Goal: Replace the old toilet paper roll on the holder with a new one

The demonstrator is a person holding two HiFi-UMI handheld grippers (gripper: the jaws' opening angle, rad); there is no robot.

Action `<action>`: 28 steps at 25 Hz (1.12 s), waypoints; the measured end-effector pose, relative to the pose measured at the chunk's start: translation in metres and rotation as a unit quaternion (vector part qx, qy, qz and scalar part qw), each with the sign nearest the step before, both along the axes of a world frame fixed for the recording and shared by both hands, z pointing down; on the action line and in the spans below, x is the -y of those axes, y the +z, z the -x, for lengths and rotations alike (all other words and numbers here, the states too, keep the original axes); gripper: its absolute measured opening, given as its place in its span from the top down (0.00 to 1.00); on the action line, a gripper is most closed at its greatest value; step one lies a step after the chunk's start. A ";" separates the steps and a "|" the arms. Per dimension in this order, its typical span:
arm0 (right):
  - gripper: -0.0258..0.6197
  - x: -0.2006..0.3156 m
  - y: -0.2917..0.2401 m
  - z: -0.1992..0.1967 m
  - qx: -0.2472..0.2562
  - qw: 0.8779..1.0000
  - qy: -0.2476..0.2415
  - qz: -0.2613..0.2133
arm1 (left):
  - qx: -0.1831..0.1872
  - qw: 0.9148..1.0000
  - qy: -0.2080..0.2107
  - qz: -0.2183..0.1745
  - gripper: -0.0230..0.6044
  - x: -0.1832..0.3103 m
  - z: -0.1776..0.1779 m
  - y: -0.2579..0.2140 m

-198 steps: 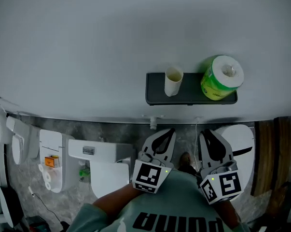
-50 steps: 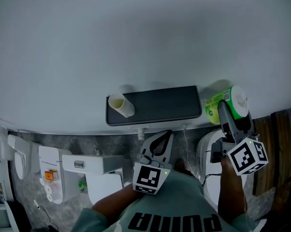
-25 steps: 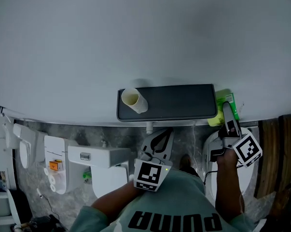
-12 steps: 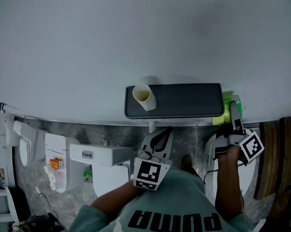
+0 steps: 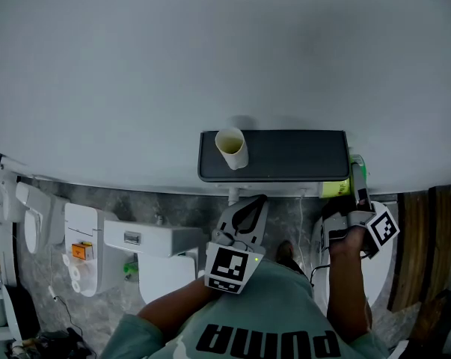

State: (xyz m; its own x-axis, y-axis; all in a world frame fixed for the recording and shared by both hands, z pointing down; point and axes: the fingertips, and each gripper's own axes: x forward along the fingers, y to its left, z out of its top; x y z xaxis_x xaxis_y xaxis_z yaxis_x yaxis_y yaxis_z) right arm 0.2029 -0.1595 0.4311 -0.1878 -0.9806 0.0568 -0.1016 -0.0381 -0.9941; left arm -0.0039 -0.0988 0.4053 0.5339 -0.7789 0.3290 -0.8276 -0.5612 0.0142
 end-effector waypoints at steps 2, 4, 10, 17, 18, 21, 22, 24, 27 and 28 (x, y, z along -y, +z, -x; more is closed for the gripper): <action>0.28 -0.001 0.003 0.010 0.012 1.000 -0.005 0.002 | -0.001 1.000 -0.001 0.000 0.96 0.000 0.003 0.000; 0.28 -0.002 0.006 0.020 0.017 1.000 -0.009 0.003 | -0.002 1.000 -0.003 0.001 0.96 0.000 0.006 0.001; 0.28 -0.002 0.011 0.042 0.032 0.999 -0.014 0.004 | -0.005 1.000 -0.009 0.002 0.96 0.001 0.016 0.002; 0.28 -0.004 0.010 0.058 0.046 0.999 -0.012 -0.003 | -0.007 1.000 -0.010 0.004 0.96 -0.001 0.023 0.002; 0.28 -0.004 0.010 0.060 0.048 0.999 -0.012 -0.005 | -0.008 1.000 -0.010 0.004 0.96 -0.001 0.024 0.003; 0.28 -0.004 0.010 0.068 0.054 0.998 -0.012 -0.011 | -0.007 1.000 -0.011 0.005 0.96 -0.001 0.028 0.004; 0.28 -0.004 0.011 0.070 0.055 0.998 -0.012 -0.012 | -0.007 1.000 -0.011 0.006 0.96 -0.001 0.029 0.005; 0.28 -0.004 0.012 0.075 0.056 0.998 -0.014 -0.013 | -0.006 1.000 -0.011 0.007 0.96 -0.001 0.031 0.006; 0.28 -0.004 0.015 0.083 0.056 0.998 -0.019 -0.012 | -0.006 1.000 -0.012 0.010 0.96 -0.002 0.033 0.009; 0.28 -0.004 0.016 0.085 0.056 0.998 -0.021 -0.012 | -0.007 1.000 -0.012 0.010 0.96 -0.001 0.034 0.010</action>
State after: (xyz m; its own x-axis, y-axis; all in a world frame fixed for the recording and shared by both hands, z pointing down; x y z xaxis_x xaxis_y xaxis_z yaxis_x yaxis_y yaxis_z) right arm 0.1176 -0.1558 0.4473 -0.2317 -0.9727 0.0093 0.0097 -0.0118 -0.9999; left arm -0.0375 -0.0974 0.4152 0.5198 -0.7849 0.3372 -0.8403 -0.5409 0.0361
